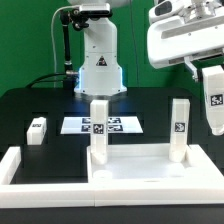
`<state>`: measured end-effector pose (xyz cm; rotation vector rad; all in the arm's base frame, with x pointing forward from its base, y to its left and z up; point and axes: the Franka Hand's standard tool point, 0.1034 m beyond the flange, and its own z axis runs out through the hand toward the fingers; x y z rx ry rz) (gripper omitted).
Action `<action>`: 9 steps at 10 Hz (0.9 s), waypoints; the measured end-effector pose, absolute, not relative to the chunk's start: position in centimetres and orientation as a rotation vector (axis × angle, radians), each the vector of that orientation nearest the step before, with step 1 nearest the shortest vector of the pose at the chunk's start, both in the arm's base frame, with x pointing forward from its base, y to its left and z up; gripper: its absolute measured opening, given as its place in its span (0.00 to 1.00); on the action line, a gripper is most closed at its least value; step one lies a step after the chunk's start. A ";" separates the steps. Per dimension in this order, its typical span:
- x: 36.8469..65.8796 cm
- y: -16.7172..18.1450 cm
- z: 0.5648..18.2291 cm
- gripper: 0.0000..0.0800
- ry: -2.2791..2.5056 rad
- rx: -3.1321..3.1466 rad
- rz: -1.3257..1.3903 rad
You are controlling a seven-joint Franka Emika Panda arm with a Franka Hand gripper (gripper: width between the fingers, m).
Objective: Assemble desk
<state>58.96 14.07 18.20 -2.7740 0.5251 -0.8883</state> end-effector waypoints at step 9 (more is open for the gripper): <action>58.9 12.6 17.6 0.36 0.862 -2.787 -0.473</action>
Offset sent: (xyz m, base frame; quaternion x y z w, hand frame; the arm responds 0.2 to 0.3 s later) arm 0.0000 0.0000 0.0000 0.0000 0.0000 0.0000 1.0000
